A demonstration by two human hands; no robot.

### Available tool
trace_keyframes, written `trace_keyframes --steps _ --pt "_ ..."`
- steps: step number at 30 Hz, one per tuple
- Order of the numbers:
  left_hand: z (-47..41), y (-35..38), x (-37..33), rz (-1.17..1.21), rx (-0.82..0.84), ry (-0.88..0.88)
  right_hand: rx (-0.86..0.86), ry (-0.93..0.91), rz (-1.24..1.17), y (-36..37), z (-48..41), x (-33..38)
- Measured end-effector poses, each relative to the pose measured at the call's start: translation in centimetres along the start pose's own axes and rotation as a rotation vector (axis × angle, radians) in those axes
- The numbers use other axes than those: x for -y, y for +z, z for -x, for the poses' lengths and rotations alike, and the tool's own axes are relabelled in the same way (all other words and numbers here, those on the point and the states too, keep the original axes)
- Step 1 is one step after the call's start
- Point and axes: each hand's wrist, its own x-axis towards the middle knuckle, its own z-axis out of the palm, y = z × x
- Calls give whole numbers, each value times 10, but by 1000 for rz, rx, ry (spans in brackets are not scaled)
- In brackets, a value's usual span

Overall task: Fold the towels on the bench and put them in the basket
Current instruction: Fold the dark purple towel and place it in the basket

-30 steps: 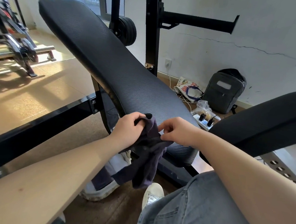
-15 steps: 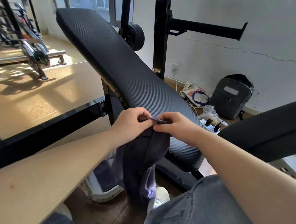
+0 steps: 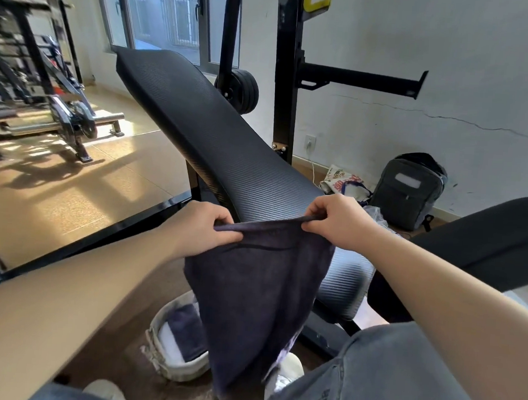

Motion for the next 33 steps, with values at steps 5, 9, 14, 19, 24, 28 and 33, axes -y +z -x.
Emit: trace_keyframes --steps 5,9,14,19,24,28,33 --pt "3 -23 2 -65 -35 -75 21 -15 248 -19 2 -1" --pt "0 -44 1 -85 -74 -100 -45 18 321 -32 1 -2" --pt "0 -67 -6 -9 -212 -127 -240 105 -78 -52 4 9" --pt "3 -83 -13 181 -357 -215 -389 221 -672 -64 7 23" --pt "4 -98 -16 758 -465 -307 -382 148 -966 -83 12 39" --pt "-1 -113 -33 1314 -485 -297 -447 63 -887 -103 12 48" --pt "-7 -128 -55 1339 -526 -215 -565 34 -832 -130 7 62"
